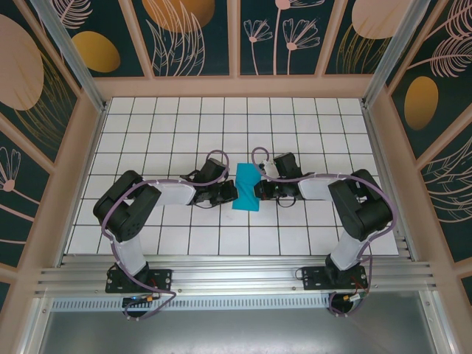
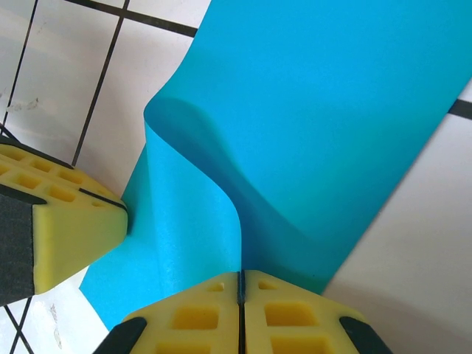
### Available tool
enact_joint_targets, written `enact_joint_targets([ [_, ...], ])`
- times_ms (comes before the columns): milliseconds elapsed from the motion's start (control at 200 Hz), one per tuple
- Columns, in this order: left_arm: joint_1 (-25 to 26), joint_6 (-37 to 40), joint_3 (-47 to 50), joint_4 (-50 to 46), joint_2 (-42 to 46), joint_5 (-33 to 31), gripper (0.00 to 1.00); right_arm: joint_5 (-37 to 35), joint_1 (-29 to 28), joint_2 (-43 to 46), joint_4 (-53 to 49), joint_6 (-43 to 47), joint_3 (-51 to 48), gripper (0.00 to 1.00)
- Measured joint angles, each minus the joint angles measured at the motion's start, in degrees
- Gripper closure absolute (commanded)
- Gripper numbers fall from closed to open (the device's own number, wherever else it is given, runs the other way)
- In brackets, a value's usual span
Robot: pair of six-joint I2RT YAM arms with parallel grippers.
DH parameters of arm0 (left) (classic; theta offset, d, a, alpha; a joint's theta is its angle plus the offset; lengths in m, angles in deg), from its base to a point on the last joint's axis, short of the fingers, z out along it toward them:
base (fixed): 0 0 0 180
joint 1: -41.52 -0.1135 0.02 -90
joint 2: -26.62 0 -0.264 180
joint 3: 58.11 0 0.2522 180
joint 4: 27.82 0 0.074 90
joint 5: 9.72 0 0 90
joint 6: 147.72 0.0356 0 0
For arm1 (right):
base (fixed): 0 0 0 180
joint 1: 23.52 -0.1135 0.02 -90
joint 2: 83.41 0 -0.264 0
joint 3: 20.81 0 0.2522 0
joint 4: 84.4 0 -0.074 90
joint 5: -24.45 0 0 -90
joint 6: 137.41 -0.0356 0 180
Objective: Fold a paper plane with a square sheet of paper (pick it up from the middle)
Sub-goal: Fold the triangle a second time at the center of the table.
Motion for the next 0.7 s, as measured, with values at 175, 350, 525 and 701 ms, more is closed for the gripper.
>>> enact_joint_targets([
  [175, 0.0, 0.2, 0.0, 0.0, 0.0, 0.0, 0.93, 0.0, 0.0, -0.4, -0.2, 0.2, 0.6, 0.91],
  [350, 0.0, 0.4, -0.1, -0.1, 0.0, 0.0, 0.92, -0.3, 0.0, -1.0, -0.4, 0.5, 0.7, 0.9],
  [525, 0.1, 0.6, -0.2, -0.3, 0.0, -0.1, 0.89, -0.4, 0.0, -1.5, -0.4, 0.6, 1.1, 0.9],
  [701, 0.2, 0.6, -0.4, -0.7, 0.2, -0.7, 0.81, -0.4, 0.0, -1.6, -0.4, 1.3, 1.1, 0.9],
])
